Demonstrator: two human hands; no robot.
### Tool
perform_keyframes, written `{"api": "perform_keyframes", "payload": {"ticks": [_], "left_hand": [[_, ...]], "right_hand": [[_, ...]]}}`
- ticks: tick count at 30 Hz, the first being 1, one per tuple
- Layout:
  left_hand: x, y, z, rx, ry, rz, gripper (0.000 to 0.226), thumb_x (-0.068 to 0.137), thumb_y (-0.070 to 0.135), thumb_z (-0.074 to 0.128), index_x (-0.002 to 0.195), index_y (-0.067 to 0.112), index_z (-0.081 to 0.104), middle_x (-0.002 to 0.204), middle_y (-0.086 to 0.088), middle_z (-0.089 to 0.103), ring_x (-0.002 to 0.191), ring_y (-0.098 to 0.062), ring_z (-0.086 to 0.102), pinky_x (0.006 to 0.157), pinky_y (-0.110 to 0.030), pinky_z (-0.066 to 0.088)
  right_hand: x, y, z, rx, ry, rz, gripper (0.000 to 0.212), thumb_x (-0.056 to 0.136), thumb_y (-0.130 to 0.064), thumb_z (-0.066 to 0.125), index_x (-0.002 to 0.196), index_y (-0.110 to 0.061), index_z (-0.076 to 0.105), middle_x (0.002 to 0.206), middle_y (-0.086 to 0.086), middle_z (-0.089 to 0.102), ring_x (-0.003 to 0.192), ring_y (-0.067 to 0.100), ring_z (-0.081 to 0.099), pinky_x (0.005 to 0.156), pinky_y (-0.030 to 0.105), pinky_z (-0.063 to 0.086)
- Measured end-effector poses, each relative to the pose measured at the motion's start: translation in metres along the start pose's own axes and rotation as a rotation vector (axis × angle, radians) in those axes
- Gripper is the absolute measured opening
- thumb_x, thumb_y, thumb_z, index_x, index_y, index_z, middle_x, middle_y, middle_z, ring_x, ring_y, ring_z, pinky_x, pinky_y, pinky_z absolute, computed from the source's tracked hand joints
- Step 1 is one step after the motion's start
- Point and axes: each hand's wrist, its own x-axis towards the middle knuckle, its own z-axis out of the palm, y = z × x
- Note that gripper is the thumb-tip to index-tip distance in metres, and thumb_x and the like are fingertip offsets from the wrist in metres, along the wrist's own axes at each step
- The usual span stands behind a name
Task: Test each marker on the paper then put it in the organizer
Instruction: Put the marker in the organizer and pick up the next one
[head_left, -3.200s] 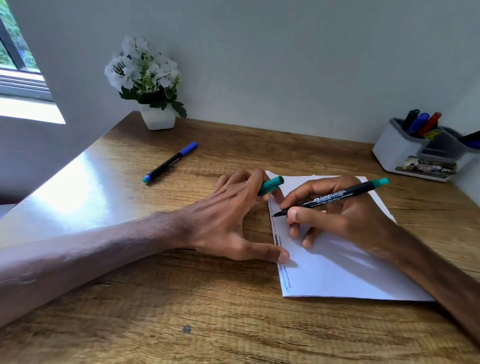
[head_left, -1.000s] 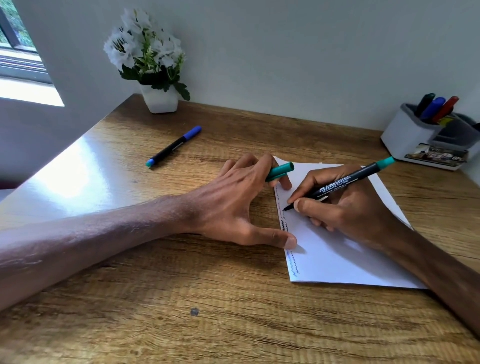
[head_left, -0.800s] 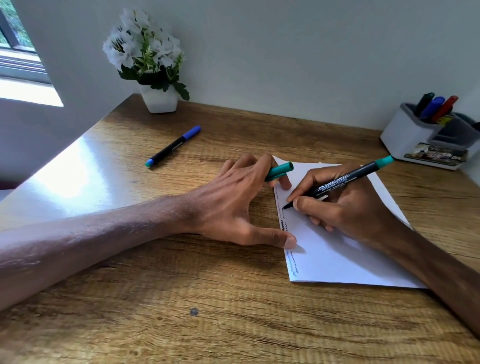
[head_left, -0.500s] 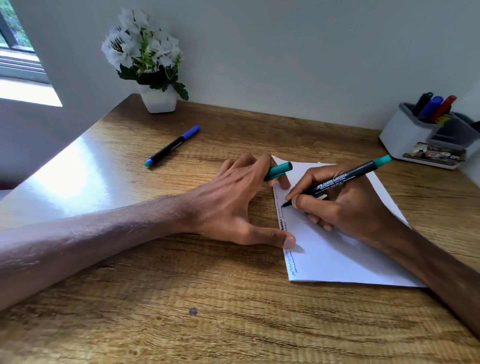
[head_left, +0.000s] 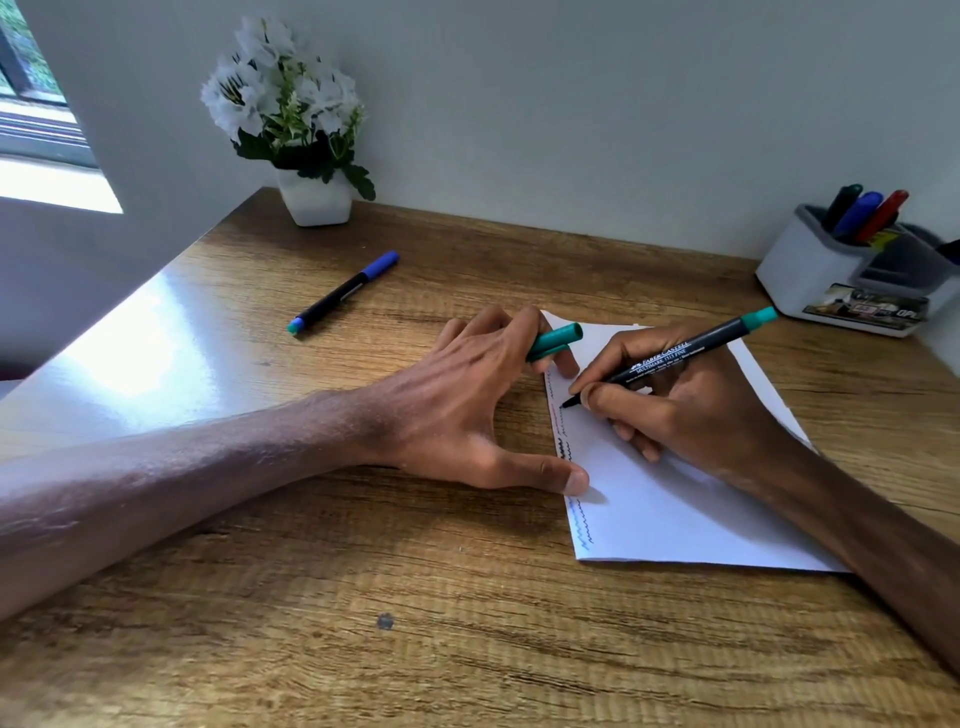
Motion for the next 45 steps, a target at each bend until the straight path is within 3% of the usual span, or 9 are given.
{"api": "perform_keyframes", "payload": {"ticks": [7,10,15,17,19,21,27,33,45], "left_hand": [[0.0,-0.001,0.001,0.002,0.012,0.006,0.082,0.068,0.081,0.069,0.117,0.027,0.031,0.109,0.018,0.04,0.106,-0.007,0.034,0.105,-0.036,0.036],[0.001,-0.002,0.002,0.0,0.023,0.034,0.077,0.07,0.081,0.068,0.114,0.031,0.028,0.106,0.03,0.034,0.104,-0.004,0.033,0.103,-0.031,0.034],[-0.002,-0.003,0.002,-0.075,0.121,0.045,0.053,0.086,0.074,0.055,0.107,0.03,0.035,0.105,0.052,0.029,0.11,0.012,0.034,0.091,-0.018,0.032],[-0.003,-0.005,0.002,-0.153,0.184,0.035,0.043,0.098,0.063,0.041,0.112,0.022,0.046,0.115,0.036,0.044,0.114,0.002,0.04,0.095,-0.027,0.038],[-0.003,-0.007,0.003,-0.193,0.252,0.027,0.044,0.107,0.05,0.03,0.115,0.014,0.054,0.108,0.008,0.055,0.11,-0.013,0.046,0.096,-0.033,0.038],[-0.001,-0.008,0.004,-0.187,0.318,0.032,0.041,0.11,0.038,0.027,0.111,0.01,0.057,0.101,0.0,0.056,0.103,-0.02,0.049,0.092,-0.036,0.04],[0.005,-0.014,0.009,-0.088,0.372,0.093,0.025,0.111,0.029,0.038,0.117,0.019,0.06,0.113,0.009,0.06,0.107,-0.014,0.052,0.093,-0.042,0.044],[0.006,-0.016,0.01,-0.076,0.382,0.087,0.026,0.11,0.03,0.039,0.12,0.02,0.061,0.115,0.009,0.061,0.109,-0.012,0.051,0.092,-0.04,0.045],[0.005,-0.016,0.011,-0.055,0.362,0.104,0.03,0.109,0.037,0.039,0.126,0.024,0.06,0.122,0.008,0.06,0.116,-0.012,0.052,0.093,-0.045,0.047]], "right_hand": [[0.001,0.003,0.001,0.049,0.021,0.016,0.009,0.088,0.006,0.071,0.083,0.0,0.074,0.054,0.011,0.062,0.036,0.022,0.048,0.037,0.022,0.041],[0.001,0.007,-0.001,0.178,0.051,0.058,0.011,0.09,0.008,0.068,0.085,0.0,0.073,0.06,0.019,0.061,0.046,0.033,0.049,0.036,0.025,0.043],[0.0,0.002,-0.004,0.276,0.115,0.038,0.007,0.091,0.008,0.066,0.096,0.005,0.07,0.068,0.023,0.06,0.056,0.03,0.053,0.038,0.029,0.047],[0.0,0.0,-0.005,0.307,0.143,0.007,0.01,0.088,0.007,0.068,0.098,0.006,0.067,0.071,0.022,0.063,0.057,0.027,0.057,0.038,0.029,0.049],[0.0,-0.002,-0.007,0.31,0.166,-0.027,0.014,0.085,-0.001,0.072,0.097,0.005,0.067,0.072,0.016,0.067,0.057,0.024,0.06,0.039,0.03,0.05],[0.0,-0.004,-0.009,0.284,0.193,-0.064,0.02,0.082,-0.007,0.074,0.097,0.005,0.069,0.074,0.016,0.068,0.058,0.024,0.061,0.04,0.031,0.05],[-0.001,-0.009,-0.018,0.321,0.173,-0.153,0.022,0.091,-0.005,0.061,0.108,0.007,0.068,0.086,0.024,0.069,0.068,0.033,0.064,0.045,0.034,0.055],[-0.001,-0.008,-0.018,0.325,0.105,-0.19,0.02,0.093,0.002,0.053,0.107,0.004,0.067,0.082,0.015,0.071,0.065,0.03,0.065,0.045,0.033,0.053],[-0.001,-0.006,-0.017,0.271,0.087,-0.155,0.017,0.091,0.0,0.057,0.104,0.007,0.065,0.082,0.017,0.072,0.062,0.031,0.065,0.043,0.034,0.054]]}}
